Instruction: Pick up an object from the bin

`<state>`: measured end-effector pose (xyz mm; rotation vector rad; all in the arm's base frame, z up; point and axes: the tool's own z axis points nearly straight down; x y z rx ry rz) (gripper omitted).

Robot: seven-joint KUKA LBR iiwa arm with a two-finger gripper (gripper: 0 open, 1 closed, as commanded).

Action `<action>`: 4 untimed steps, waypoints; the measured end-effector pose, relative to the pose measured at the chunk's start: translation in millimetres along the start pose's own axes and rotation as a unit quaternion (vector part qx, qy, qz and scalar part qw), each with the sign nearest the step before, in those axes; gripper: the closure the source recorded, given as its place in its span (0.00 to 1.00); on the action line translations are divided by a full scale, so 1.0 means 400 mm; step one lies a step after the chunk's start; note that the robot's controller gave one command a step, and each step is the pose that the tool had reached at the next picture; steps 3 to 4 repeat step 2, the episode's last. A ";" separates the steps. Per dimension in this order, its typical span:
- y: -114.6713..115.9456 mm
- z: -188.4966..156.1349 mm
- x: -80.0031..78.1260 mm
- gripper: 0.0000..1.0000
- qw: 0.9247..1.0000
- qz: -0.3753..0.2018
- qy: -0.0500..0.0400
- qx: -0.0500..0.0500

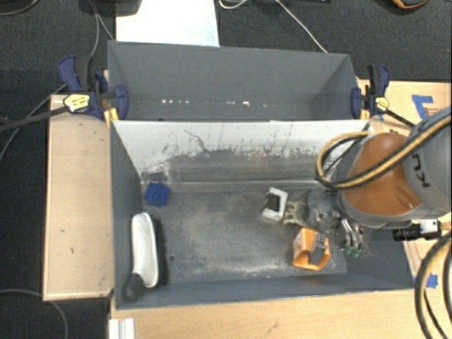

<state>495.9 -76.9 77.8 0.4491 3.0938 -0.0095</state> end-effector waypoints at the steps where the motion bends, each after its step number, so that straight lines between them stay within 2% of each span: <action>1: -0.001 -0.003 -0.001 1.00 1.000 0.000 -0.001 0.000; 2: 0.000 -0.018 -0.005 1.00 1.000 0.000 -0.005 -0.001; 4: 0.000 -0.018 -0.005 1.00 1.000 0.000 -0.005 -0.001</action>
Offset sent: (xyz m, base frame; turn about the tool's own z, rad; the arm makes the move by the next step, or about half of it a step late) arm 0.0000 -0.0002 0.0234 0.0000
